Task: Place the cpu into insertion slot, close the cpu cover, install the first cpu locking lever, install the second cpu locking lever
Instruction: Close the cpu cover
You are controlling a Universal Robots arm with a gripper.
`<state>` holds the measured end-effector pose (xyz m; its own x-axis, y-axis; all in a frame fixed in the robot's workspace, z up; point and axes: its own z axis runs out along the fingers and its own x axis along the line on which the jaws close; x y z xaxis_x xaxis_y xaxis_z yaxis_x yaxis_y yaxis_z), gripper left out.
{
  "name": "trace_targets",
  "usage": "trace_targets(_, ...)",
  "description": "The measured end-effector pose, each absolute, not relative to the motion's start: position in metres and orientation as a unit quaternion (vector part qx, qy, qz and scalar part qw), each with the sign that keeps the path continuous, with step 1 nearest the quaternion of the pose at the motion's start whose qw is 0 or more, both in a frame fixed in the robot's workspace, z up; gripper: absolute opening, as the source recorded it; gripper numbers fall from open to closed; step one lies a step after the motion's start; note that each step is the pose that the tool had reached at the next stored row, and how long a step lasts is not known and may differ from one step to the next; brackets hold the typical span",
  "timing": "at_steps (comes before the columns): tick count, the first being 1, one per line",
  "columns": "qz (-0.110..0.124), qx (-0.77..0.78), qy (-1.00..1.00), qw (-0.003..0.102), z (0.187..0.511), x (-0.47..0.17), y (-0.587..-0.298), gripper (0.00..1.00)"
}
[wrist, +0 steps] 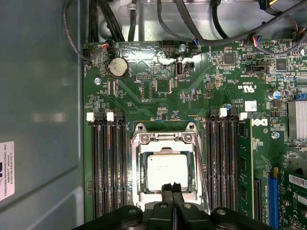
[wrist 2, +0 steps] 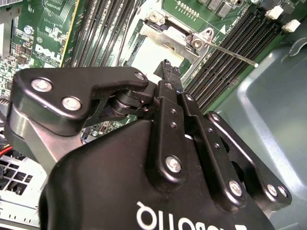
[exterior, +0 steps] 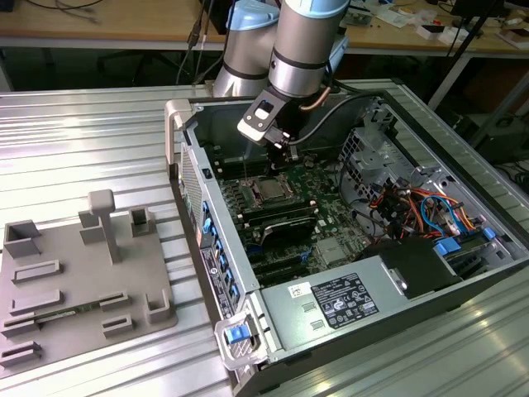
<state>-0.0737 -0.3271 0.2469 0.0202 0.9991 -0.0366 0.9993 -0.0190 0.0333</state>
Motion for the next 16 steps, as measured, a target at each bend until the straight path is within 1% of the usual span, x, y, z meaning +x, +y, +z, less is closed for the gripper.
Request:
trace_targets(8, -0.001, 0.714, 0.700, 0.025, 0.243, -0.076, -0.327, 0.11)
trace_targets(16, -0.001, 0.714, 0.700, 0.025, 0.219, -0.088, -0.327, 0.11)
